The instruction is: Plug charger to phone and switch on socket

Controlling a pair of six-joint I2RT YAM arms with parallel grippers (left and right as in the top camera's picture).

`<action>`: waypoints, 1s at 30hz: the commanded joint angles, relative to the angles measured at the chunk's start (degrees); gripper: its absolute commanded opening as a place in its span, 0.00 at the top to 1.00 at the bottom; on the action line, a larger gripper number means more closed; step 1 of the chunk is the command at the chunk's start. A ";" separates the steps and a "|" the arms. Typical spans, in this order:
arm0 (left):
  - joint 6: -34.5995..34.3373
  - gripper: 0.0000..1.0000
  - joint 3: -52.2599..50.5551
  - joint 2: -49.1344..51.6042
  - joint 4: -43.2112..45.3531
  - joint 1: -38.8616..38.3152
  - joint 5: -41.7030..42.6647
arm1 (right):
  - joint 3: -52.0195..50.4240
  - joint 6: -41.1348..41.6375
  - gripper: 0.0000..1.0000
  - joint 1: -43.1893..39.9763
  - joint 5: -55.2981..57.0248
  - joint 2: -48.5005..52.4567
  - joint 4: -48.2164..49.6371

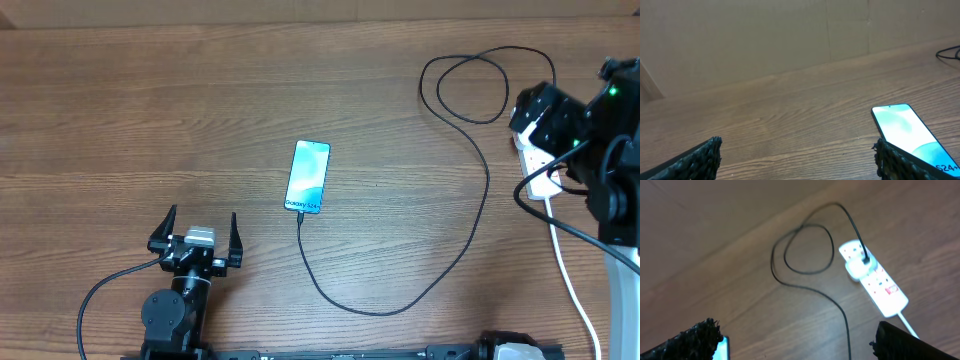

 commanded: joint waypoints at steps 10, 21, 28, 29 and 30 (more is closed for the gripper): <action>1.11 0.00 -0.20 -0.66 0.07 0.37 -0.70 | -25.29 -0.44 0.00 0.28 0.37 -8.28 -0.13; 1.11 0.00 -0.20 -0.66 0.07 0.37 -0.70 | -46.23 -1.79 0.00 8.04 2.97 -11.72 15.08; 1.11 0.00 -0.20 -0.66 0.07 0.37 -0.70 | -58.51 -10.38 0.00 13.00 -5.81 -15.67 43.50; 1.11 0.00 -0.20 -0.66 0.07 0.37 -0.70 | -59.84 -11.30 0.00 13.00 -7.17 -16.15 46.03; 1.11 0.00 -0.20 -0.66 0.07 0.37 -0.70 | -61.68 -12.26 0.00 13.00 -8.74 -16.94 49.05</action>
